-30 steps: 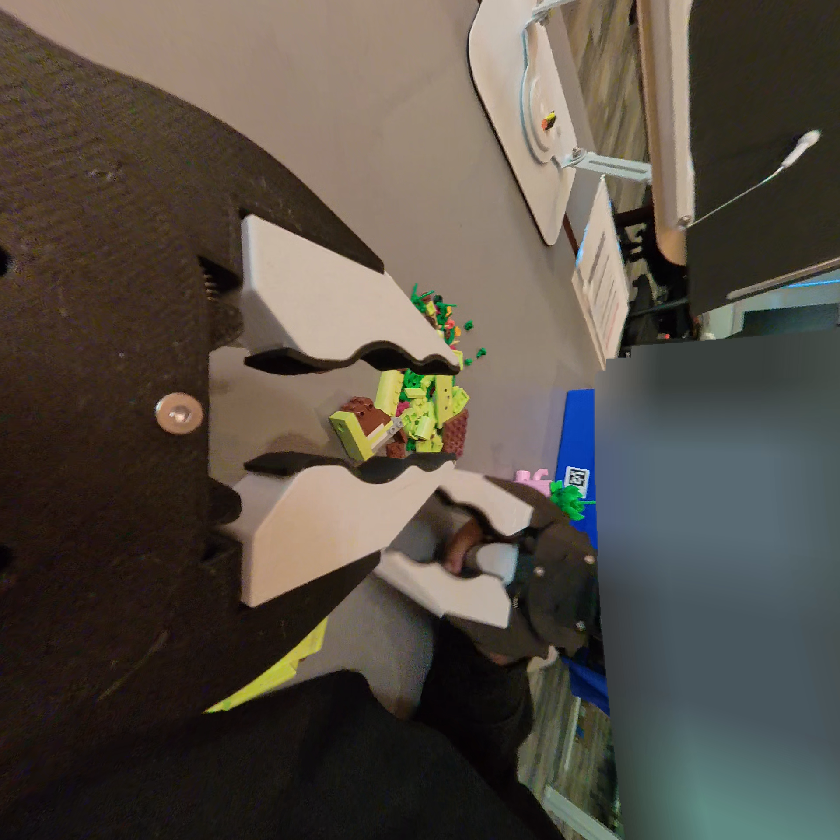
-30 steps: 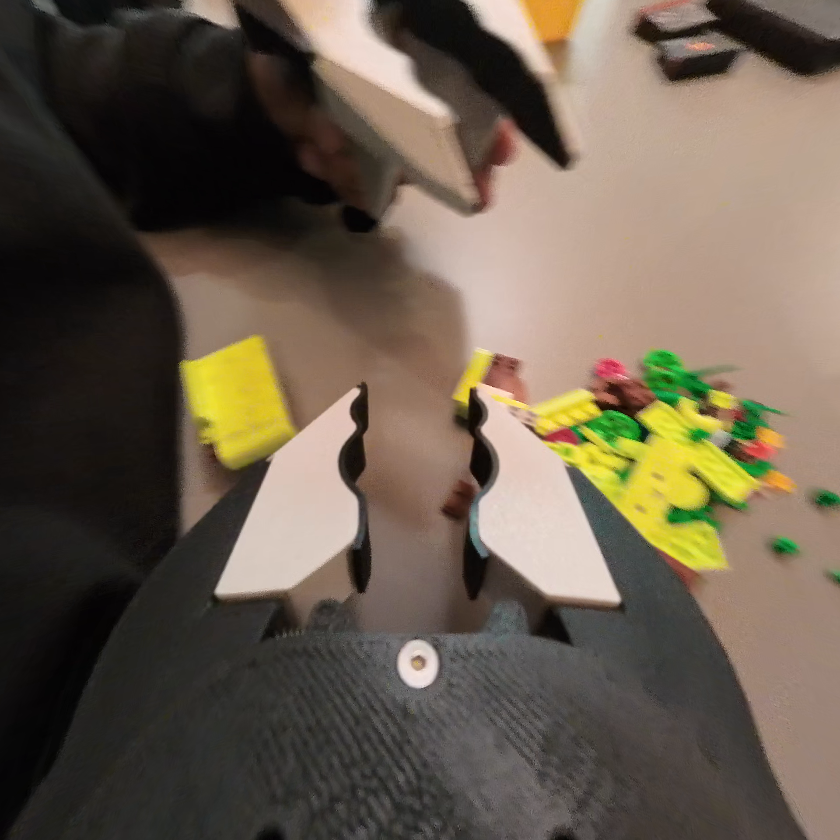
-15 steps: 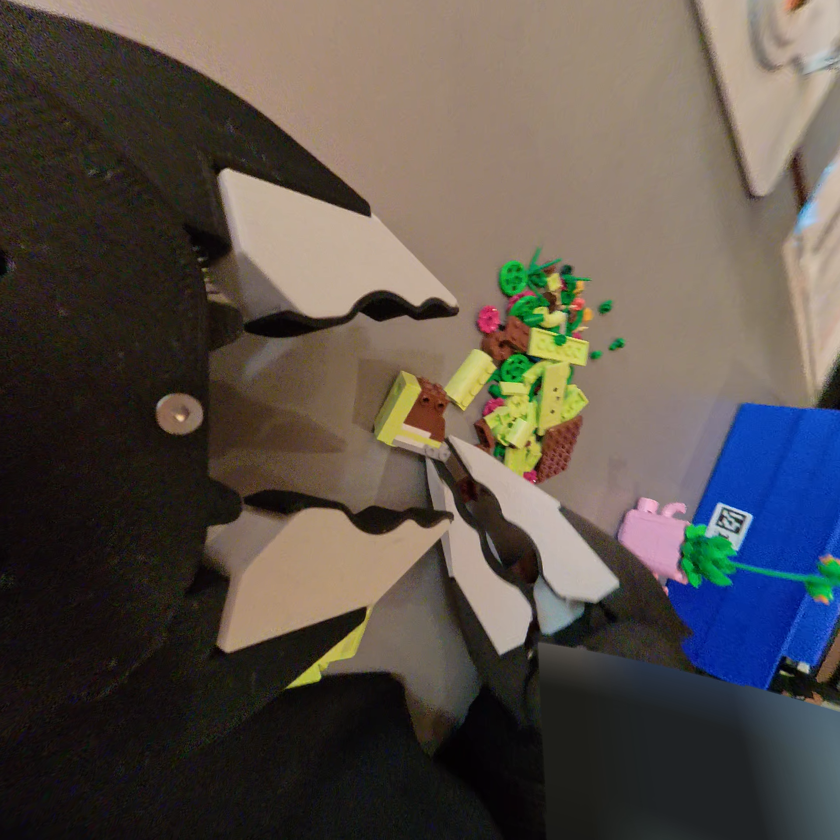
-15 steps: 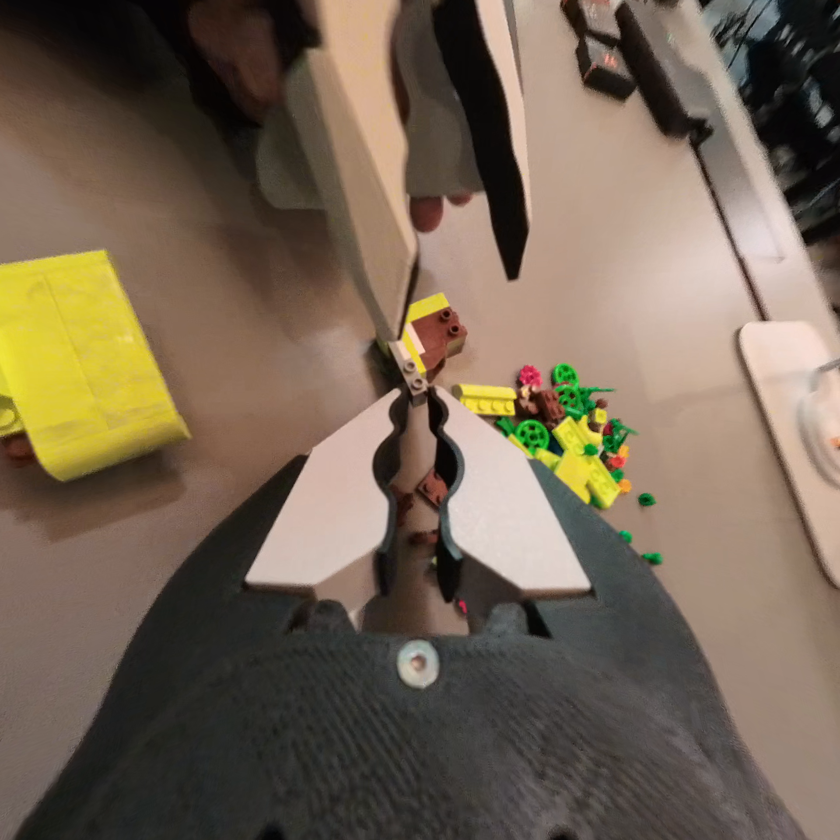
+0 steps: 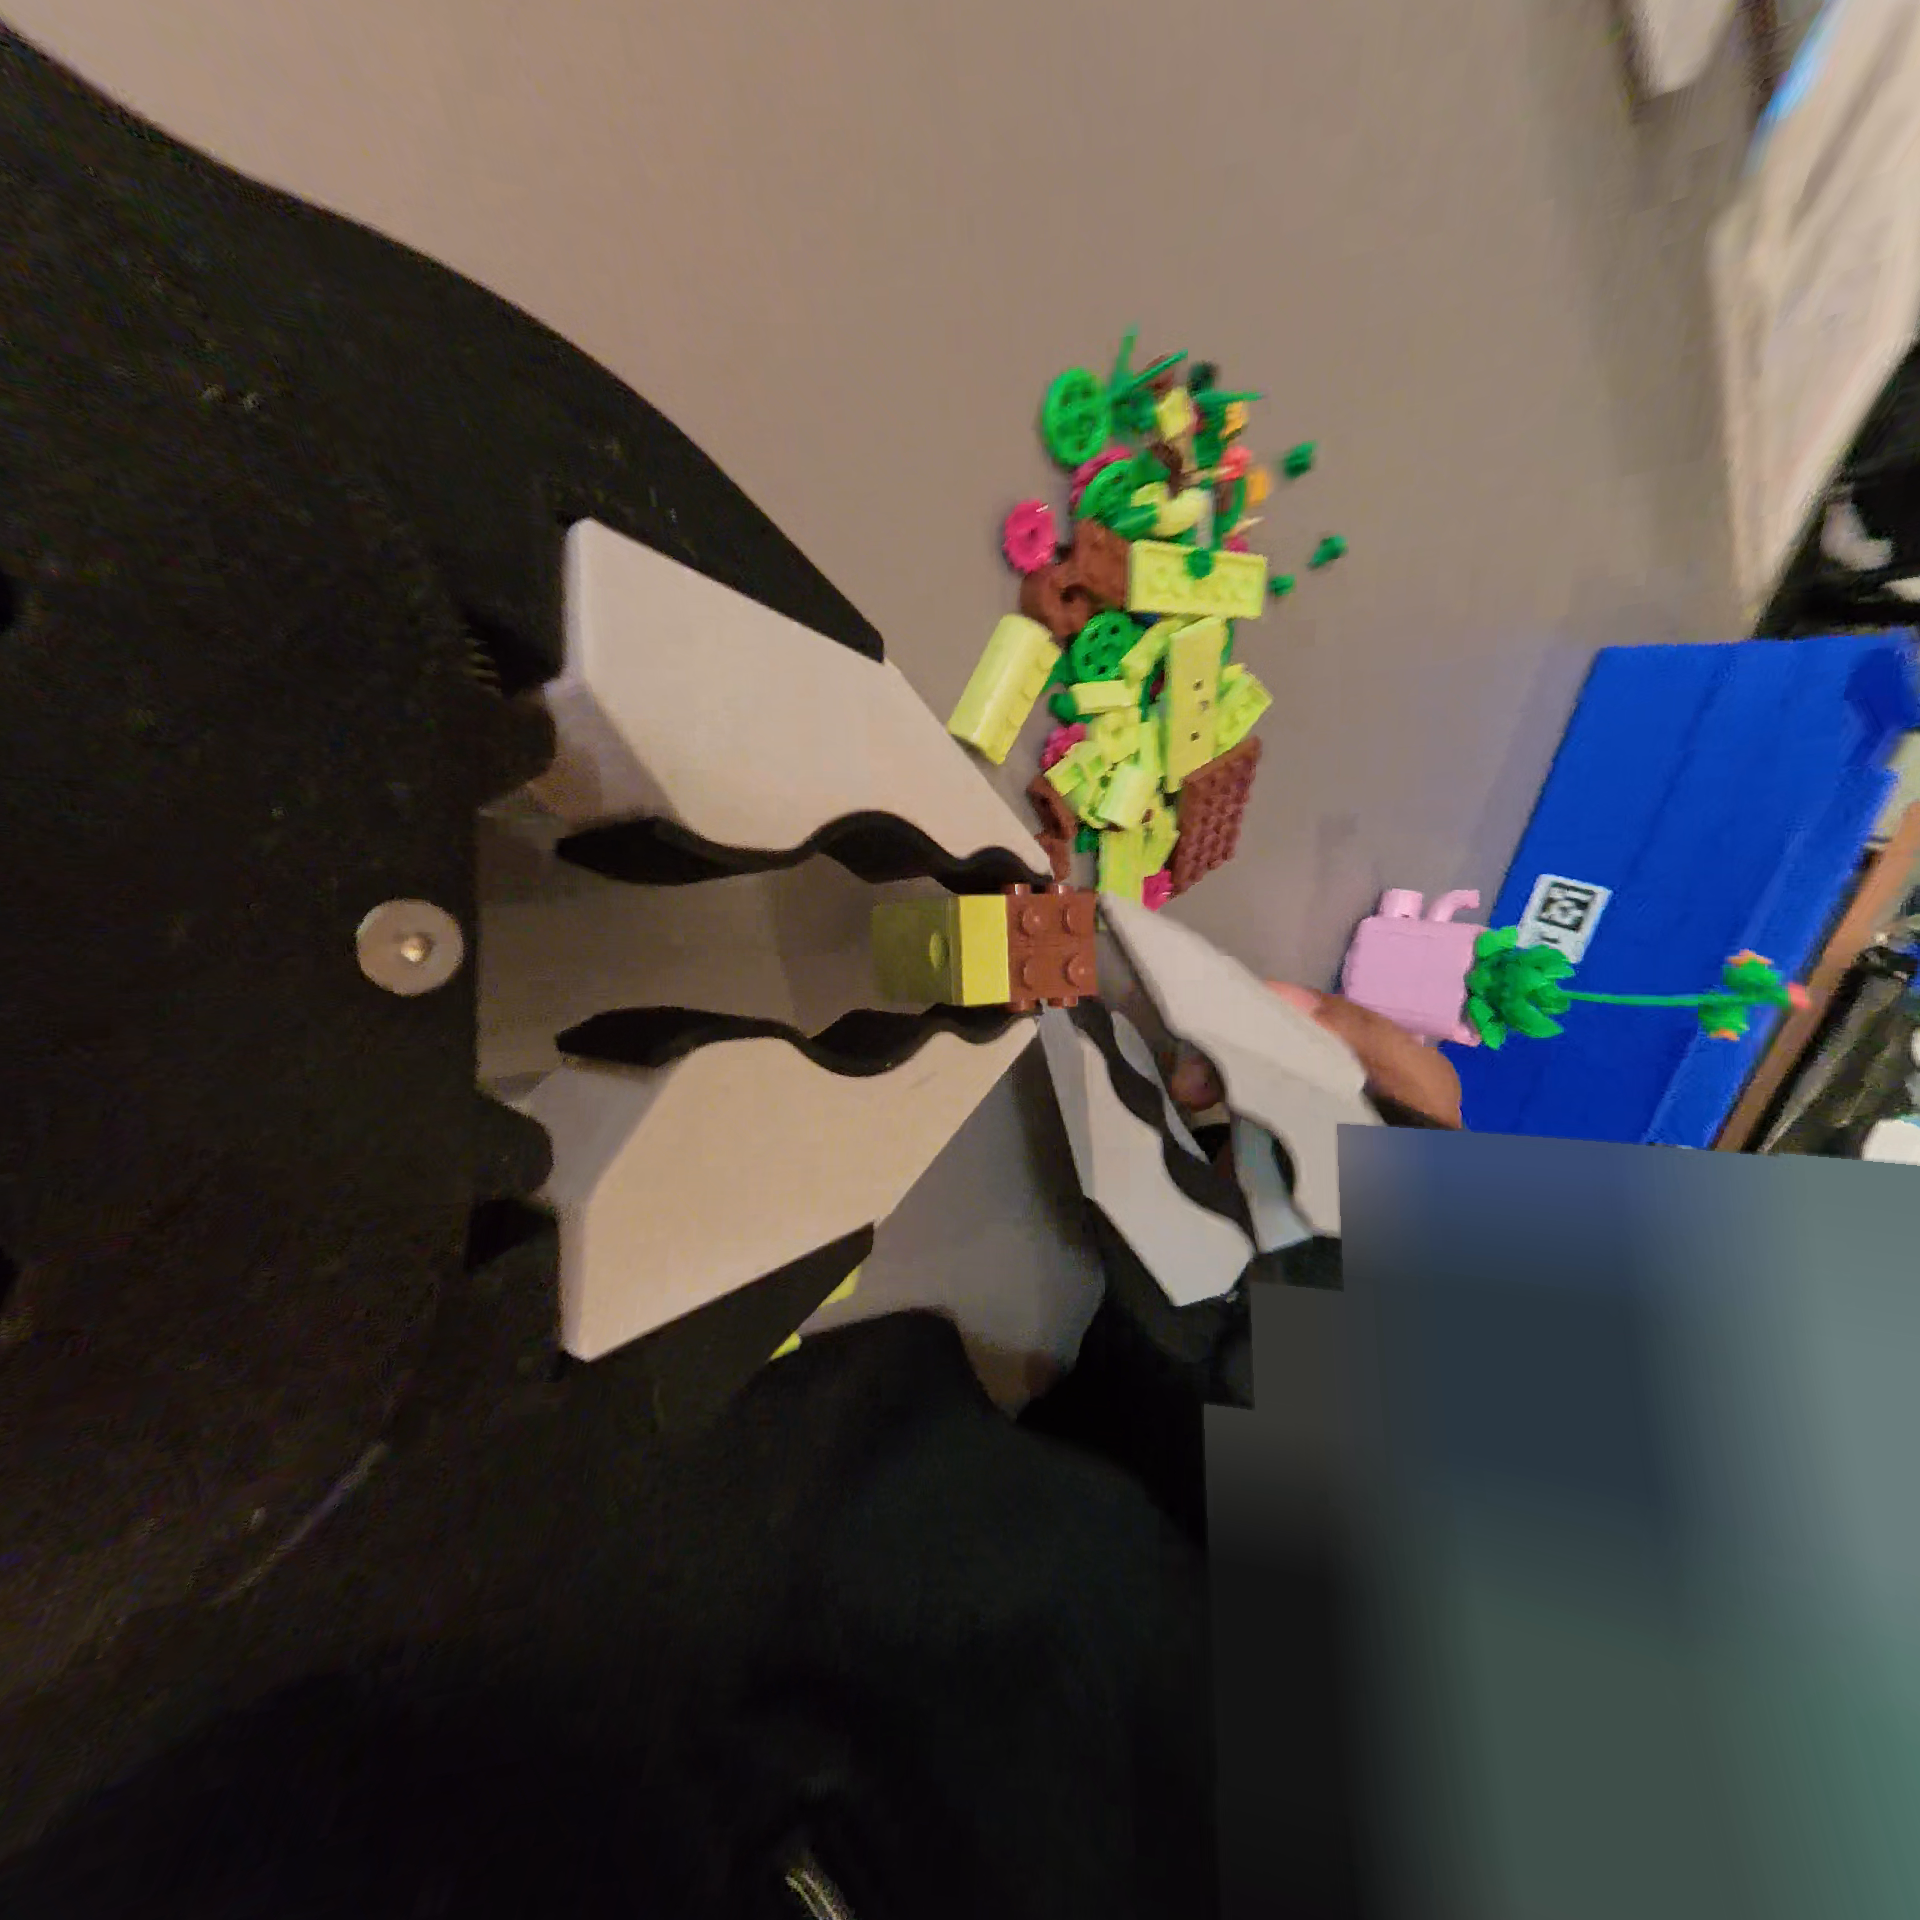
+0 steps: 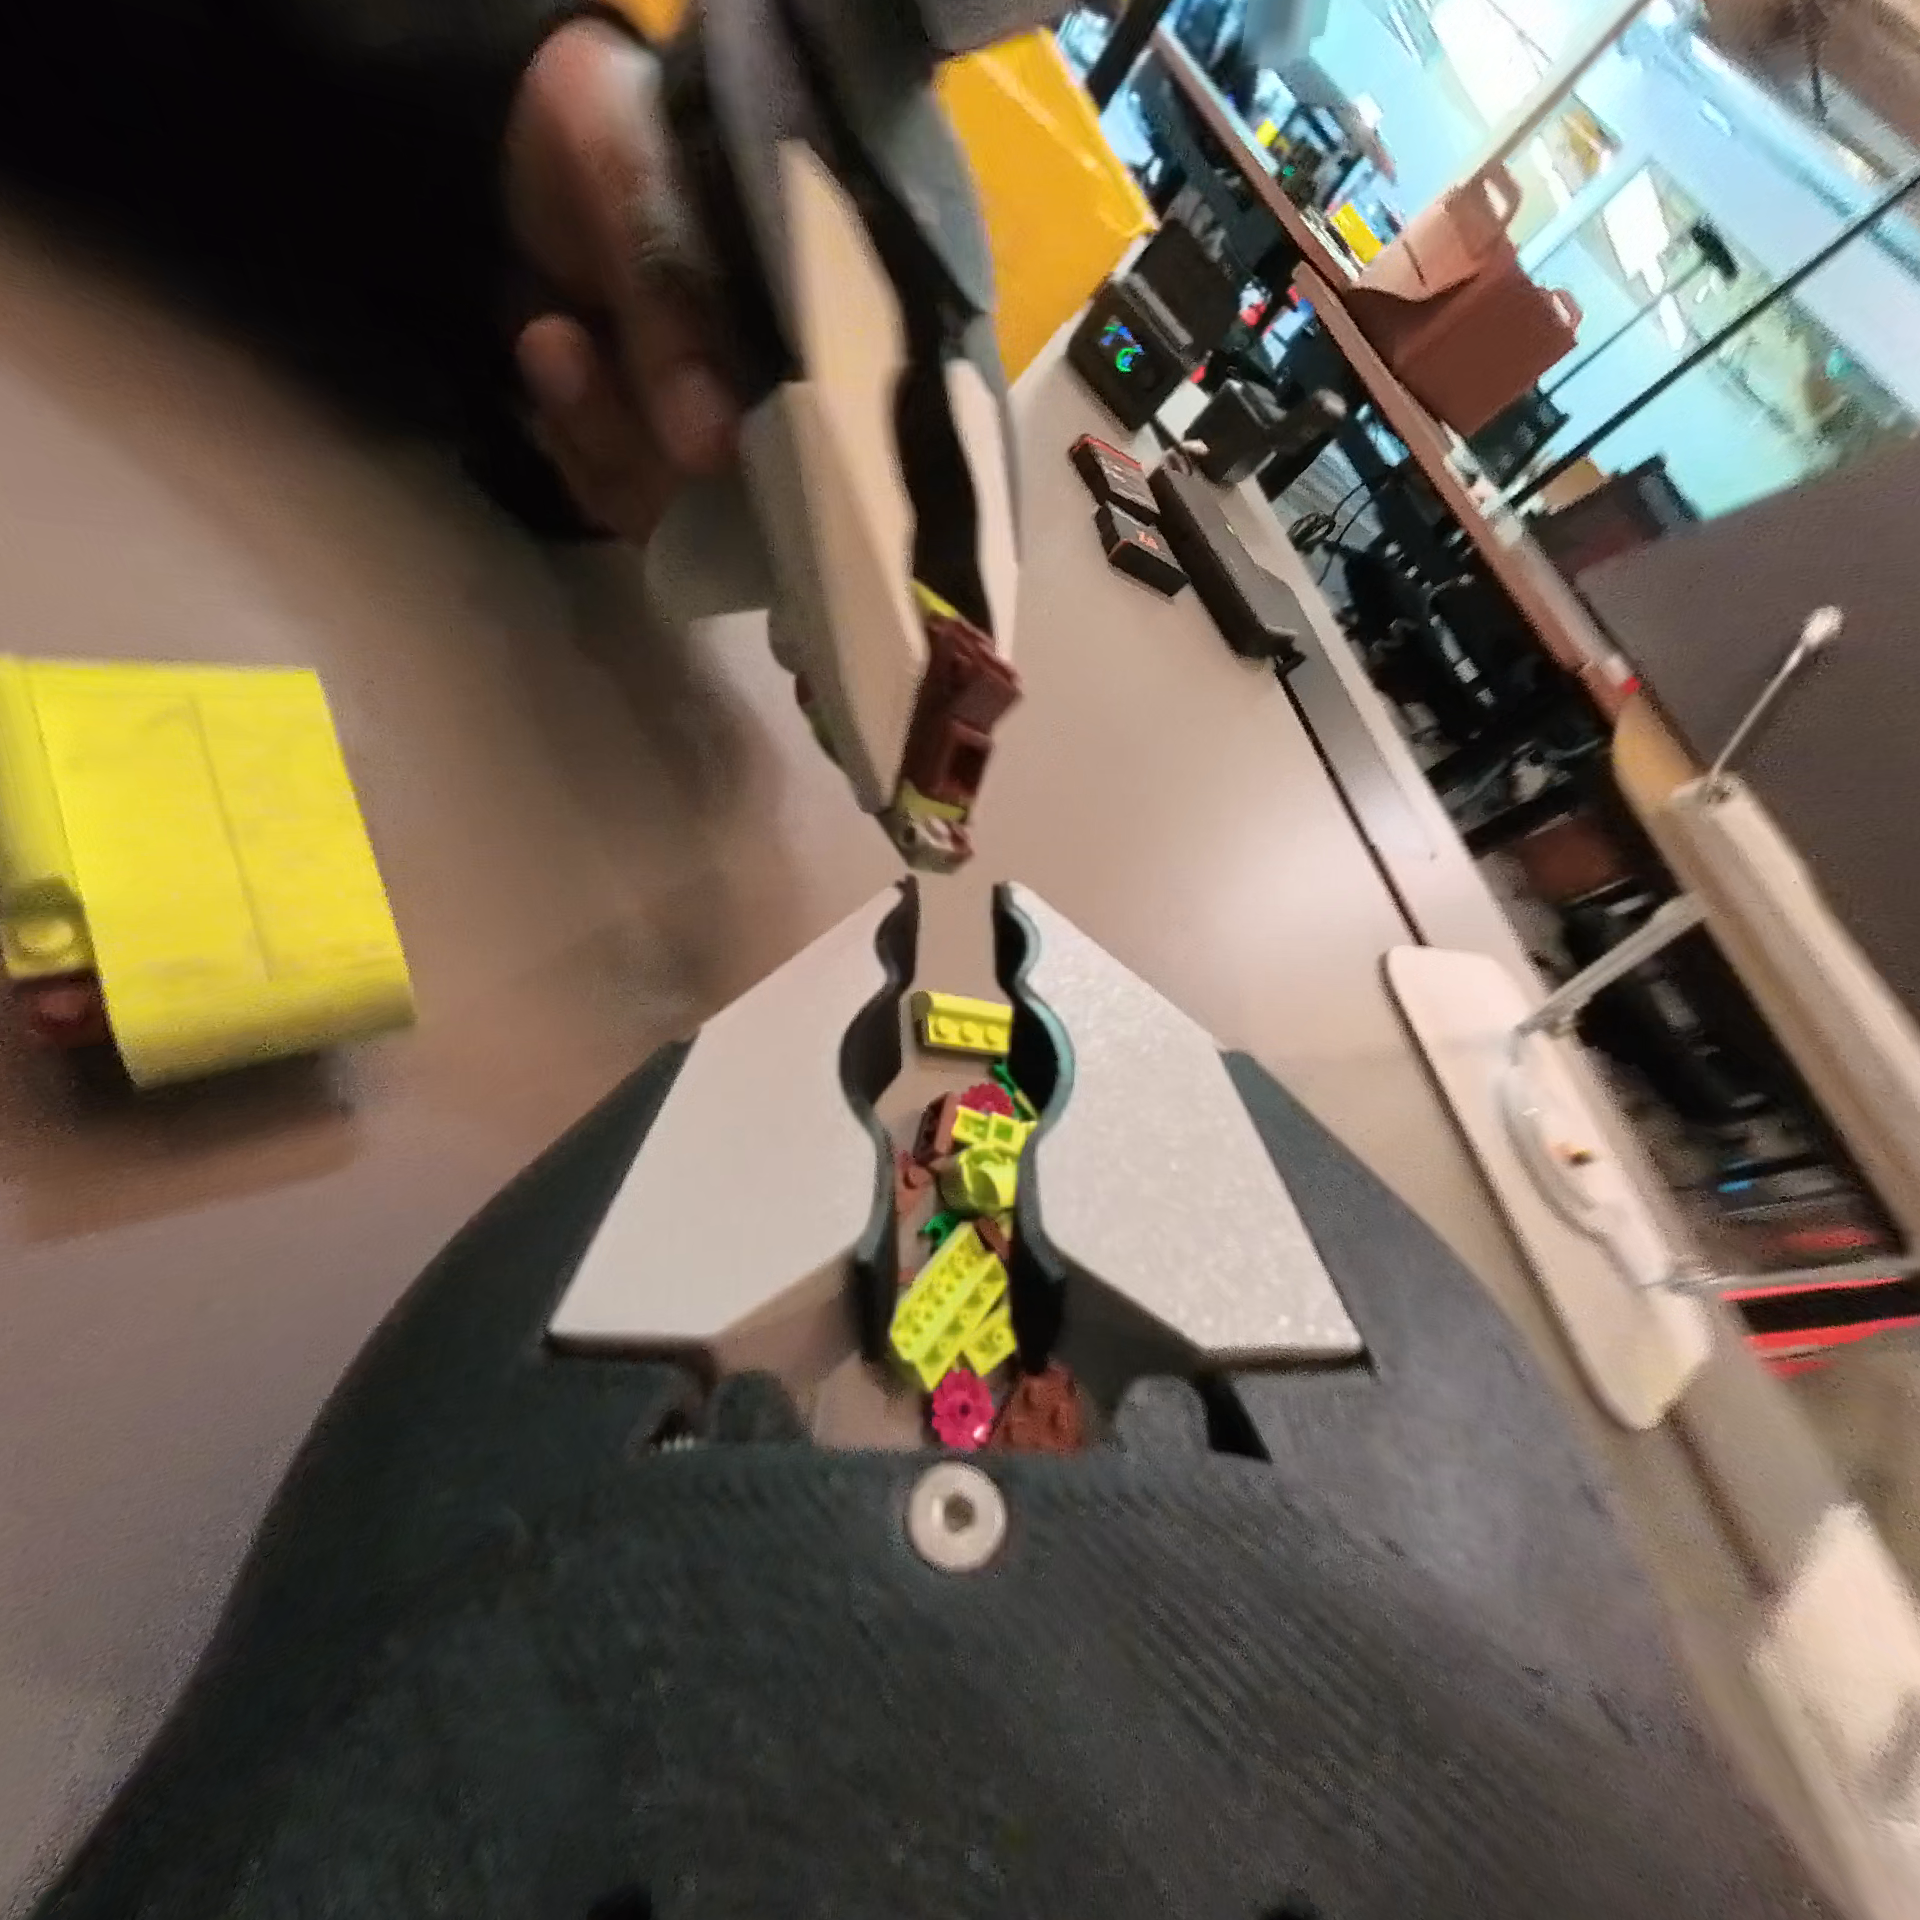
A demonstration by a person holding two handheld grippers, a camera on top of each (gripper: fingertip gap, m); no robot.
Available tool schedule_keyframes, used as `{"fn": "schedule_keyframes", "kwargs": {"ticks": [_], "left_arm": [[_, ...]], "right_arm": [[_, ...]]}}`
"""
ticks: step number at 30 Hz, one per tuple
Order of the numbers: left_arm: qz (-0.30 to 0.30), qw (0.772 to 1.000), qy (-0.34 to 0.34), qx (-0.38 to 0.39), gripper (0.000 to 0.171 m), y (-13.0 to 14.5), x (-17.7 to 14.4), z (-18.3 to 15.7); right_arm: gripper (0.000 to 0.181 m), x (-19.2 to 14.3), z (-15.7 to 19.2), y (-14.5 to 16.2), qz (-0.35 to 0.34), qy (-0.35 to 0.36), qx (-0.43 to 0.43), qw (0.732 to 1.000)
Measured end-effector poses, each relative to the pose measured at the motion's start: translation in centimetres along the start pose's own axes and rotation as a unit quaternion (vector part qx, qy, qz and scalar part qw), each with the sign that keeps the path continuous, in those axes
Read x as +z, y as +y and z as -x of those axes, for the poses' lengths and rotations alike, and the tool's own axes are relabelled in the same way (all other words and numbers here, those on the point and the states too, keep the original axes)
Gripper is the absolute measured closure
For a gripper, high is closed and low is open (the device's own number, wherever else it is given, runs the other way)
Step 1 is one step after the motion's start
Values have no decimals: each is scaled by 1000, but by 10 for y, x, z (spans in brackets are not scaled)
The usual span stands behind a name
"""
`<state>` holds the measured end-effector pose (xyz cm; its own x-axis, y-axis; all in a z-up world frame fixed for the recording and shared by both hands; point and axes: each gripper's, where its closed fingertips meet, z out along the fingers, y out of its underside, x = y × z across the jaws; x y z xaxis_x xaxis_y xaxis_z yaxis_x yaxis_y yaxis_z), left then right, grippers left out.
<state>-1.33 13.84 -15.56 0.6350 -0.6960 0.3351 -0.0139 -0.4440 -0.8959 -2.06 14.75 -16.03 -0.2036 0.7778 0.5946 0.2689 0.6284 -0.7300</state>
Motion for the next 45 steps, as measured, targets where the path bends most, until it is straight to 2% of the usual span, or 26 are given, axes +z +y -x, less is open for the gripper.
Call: {"fn": "schedule_keyframes", "kwargs": {"ticks": [3, 5, 8, 10, 13, 16, 18, 23, 24, 27, 30, 33, 38, 43, 45], "left_arm": [[-24, 995, -40, 90, 156, -9, -3, 0], [-24, 986, -84, 142, 156, -11, -2, 5], [-36, 968, -130, 212, 156, -16, -1, 7], [-49, 959, -131, 245, 156, -19, 1, 0], [-73, 947, -134, 283, 156, -25, 2, -10], [-80, 932, -155, 318, 156, -28, 2, -12], [-86, 922, -164, 340, 156, -30, 1, -14], [-82, 908, -179, 369, 156, -31, 0, -16], [-81, 905, -181, 376, 156, -31, 1, -16], [-89, 889, -206, 400, 155, -35, -1, -17], [-106, 868, -217, 434, 148, -38, -5, -22], [-108, 854, -225, 457, 153, -39, -6, -25], [-87, 826, -245, 500, 154, -40, -6, -27], [-66, 804, -256, 533, 155, -38, -3, -30], [-64, 802, -259, 535, 155, -37, -3, -30]], "right_arm": [[159, -7, -13, -6, -48, -29, 138, 989], [153, -11, -18, -10, -79, -65, 245, 964], [151, -12, -19, -12, -102, -142, 400, 900], [154, -14, -20, -16, -126, -187, 478, 849], [170, -18, -26, -21, -167, -215, 535, 800], [166, -21, -23, -28, -183, -249, 558, 770], [170, -21, -19, -29, -181, -266, 570, 756], [175, -21, -17, -33, -186, -281, 579, 742], [175, -22, -17, -33, -186, -278, 573, 748], [175, -26, -22, -37, -198, -247, 526, 790], [176, -27, -24, -36, -185, -199, 463, 843], [175, -30, -25, -40, -190, -182, 429, 864], [175, -32, -25, -42, -202, -181, 414, 869], [175, -32, -24, -43, -207, -197, 430, 856], [176, -32, -23, -42, -200, -199, 431, 857]]}}
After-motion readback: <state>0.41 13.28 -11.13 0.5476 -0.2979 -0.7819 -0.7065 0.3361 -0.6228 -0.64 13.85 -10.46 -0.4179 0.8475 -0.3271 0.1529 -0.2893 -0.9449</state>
